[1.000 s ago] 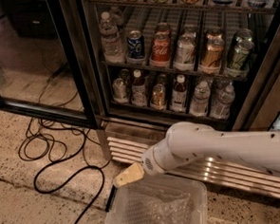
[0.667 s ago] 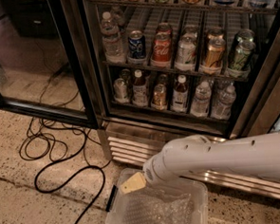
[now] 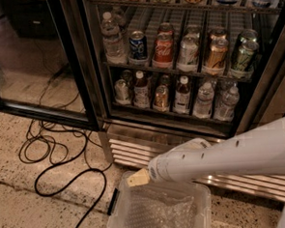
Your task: Pick blue plastic bottle from bottom shelf of fridge
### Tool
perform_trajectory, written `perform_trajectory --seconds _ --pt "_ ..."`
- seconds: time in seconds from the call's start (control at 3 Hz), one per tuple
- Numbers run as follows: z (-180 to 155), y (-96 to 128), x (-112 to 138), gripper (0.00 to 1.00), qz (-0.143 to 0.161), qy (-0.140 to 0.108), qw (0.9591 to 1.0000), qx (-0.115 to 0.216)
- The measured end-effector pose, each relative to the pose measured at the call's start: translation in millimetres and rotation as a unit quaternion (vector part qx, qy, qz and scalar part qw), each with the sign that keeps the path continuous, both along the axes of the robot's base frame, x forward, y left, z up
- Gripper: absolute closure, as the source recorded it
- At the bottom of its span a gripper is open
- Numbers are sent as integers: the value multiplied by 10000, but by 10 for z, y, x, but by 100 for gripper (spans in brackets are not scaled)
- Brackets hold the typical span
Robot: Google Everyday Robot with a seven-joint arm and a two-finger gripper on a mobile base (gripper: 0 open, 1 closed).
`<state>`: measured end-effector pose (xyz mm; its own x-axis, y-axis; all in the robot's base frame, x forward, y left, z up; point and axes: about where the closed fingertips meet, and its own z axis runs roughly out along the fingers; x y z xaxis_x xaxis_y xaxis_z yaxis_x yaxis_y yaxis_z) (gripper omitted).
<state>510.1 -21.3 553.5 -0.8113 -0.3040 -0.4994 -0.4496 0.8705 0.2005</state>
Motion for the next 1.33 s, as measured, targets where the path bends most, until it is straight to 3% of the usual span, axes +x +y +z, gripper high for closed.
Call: perform_trajectory --seconds 0.33,0.67,1.0,1.33 --pt "0 0 0 0 0 0 10000 1" --pt "-70 143 138 0 -73 -200 9992 340" --pt "-148 493 492 0 -161 -723 9895 1239" --pt "-224 714 785 0 -257 -1212 9682 2172"
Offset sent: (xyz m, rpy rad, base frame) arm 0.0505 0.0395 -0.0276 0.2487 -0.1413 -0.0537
